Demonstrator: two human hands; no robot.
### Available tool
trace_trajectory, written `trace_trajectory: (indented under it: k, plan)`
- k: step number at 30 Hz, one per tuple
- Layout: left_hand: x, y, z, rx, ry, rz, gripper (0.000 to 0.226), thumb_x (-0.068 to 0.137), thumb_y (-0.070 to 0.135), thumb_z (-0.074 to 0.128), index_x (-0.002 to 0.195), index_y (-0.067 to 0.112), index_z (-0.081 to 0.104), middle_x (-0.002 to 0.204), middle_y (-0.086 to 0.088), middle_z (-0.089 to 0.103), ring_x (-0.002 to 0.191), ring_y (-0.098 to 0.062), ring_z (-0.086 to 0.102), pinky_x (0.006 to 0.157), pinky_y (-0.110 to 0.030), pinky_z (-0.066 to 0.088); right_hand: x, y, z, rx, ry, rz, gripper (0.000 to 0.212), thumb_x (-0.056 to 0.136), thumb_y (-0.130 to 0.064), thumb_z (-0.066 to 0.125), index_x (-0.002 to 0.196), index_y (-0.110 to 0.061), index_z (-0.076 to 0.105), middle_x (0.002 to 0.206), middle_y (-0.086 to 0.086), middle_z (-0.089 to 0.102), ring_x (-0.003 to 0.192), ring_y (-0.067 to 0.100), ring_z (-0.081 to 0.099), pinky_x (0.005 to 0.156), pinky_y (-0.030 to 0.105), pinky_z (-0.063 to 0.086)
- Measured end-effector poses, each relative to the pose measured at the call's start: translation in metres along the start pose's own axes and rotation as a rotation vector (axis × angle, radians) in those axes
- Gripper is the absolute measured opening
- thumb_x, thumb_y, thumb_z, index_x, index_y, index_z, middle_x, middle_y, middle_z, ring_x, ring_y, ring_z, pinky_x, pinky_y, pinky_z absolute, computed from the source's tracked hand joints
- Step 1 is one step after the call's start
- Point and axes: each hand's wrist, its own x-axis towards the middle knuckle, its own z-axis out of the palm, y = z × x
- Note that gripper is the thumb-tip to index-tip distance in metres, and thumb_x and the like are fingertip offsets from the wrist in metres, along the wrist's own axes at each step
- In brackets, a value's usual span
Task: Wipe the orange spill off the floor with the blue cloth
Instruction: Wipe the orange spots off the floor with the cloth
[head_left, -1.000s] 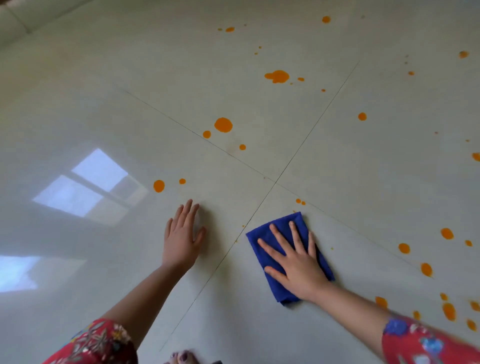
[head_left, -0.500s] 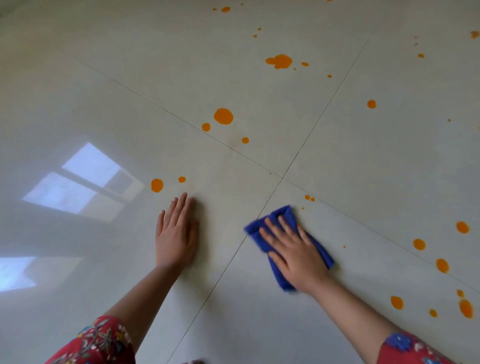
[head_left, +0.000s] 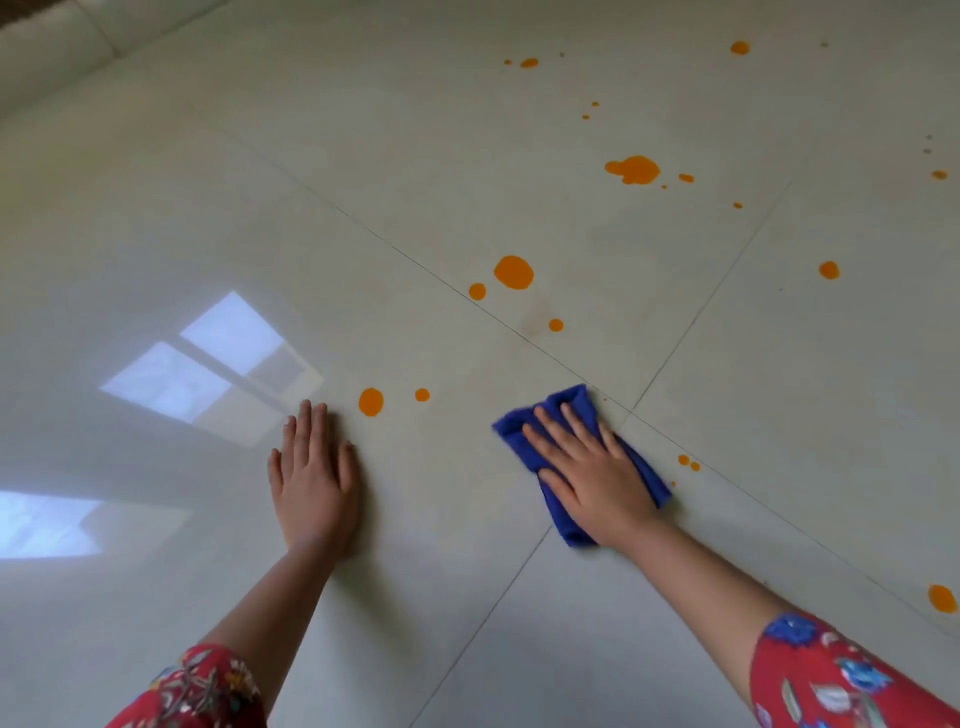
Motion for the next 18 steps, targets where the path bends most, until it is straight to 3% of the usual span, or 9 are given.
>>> trace_trajectory:
  k: [3, 5, 7, 9, 13, 15, 18]
  plan:
    - [0.0, 0.0, 0.004, 0.011, -0.007, -0.051, 0.052, 0.102, 0.032, 0.031, 0.153, 0.029, 0.021, 0.162, 0.012, 0.011, 0.149, -0.008, 0.006, 0.121, -0.038, 0.006, 0.048, -0.037, -0.002, 0.106, 0.001, 0.086, 0.054, 0.094, -0.041, 0.031, 0.145, -0.026, 0.041, 0.155, -0.004, 0.034, 0.141, 0.021, 0.035, 0.104, 0.047, 0.042]
    - [-0.001, 0.0, 0.005, 0.007, 0.01, -0.073, 0.052, 0.102, 0.032, 0.028, 0.153, 0.029, 0.021, 0.161, 0.013, 0.011, 0.149, -0.007, 0.006, 0.121, -0.038, 0.006, 0.048, -0.059, 0.005, 0.062, -0.017, -0.155, 0.055, 0.094, -0.041, 0.033, 0.146, -0.026, 0.04, 0.155, -0.003, 0.033, 0.142, 0.021, 0.034, 0.107, 0.046, 0.038]
    - [0.0, 0.001, 0.005, 0.01, 0.02, -0.078, 0.055, 0.099, 0.035, 0.024, 0.153, 0.03, 0.022, 0.161, 0.013, 0.012, 0.149, -0.007, 0.006, 0.121, -0.037, 0.005, 0.033, -0.053, 0.005, 0.023, -0.068, -0.472, 0.055, 0.096, -0.044, 0.034, 0.149, -0.029, 0.032, 0.158, -0.006, 0.026, 0.145, 0.018, 0.025, 0.112, 0.041, 0.023]
    - [0.001, 0.001, 0.005, 0.006, 0.024, -0.092, 0.057, 0.097, 0.036, 0.022, 0.153, 0.03, 0.022, 0.161, 0.014, 0.012, 0.149, -0.006, 0.006, 0.121, -0.035, 0.003, 0.036, -0.027, 0.003, 0.02, -0.062, -0.573, 0.055, 0.096, -0.044, 0.035, 0.149, -0.031, 0.03, 0.159, -0.009, 0.023, 0.146, 0.016, 0.021, 0.113, 0.039, 0.018]
    - [0.001, 0.004, 0.006, 0.001, 0.035, -0.098, 0.057, 0.096, 0.035, 0.023, 0.153, 0.029, 0.024, 0.16, 0.014, 0.014, 0.148, -0.005, 0.007, 0.12, -0.031, -0.001, 0.089, -0.014, 0.002, 0.049, 0.018, -0.096, 0.052, 0.098, -0.04, 0.028, 0.147, -0.025, 0.037, 0.156, -0.004, 0.031, 0.144, 0.017, 0.028, 0.108, 0.043, 0.036]
    - [0.001, 0.002, 0.006, -0.006, 0.039, -0.103, 0.057, 0.095, 0.034, 0.024, 0.152, 0.029, 0.025, 0.16, 0.014, 0.016, 0.148, -0.005, 0.008, 0.12, -0.031, -0.001, 0.122, -0.041, 0.0, 0.087, 0.011, -0.021, 0.053, 0.096, -0.039, 0.028, 0.143, -0.022, 0.045, 0.152, -0.002, 0.039, 0.139, 0.02, 0.039, 0.103, 0.045, 0.043]
    - [0.0, 0.001, 0.005, -0.038, 0.055, -0.097, 0.06, 0.093, 0.031, 0.024, 0.153, 0.028, 0.025, 0.16, 0.013, 0.017, 0.148, -0.004, 0.011, 0.12, -0.03, 0.002, 0.169, -0.087, 0.0, 0.155, -0.033, -0.055, 0.056, 0.093, -0.04, 0.026, 0.14, -0.021, 0.05, 0.148, 0.0, 0.045, 0.136, 0.023, 0.043, 0.102, 0.047, 0.045]
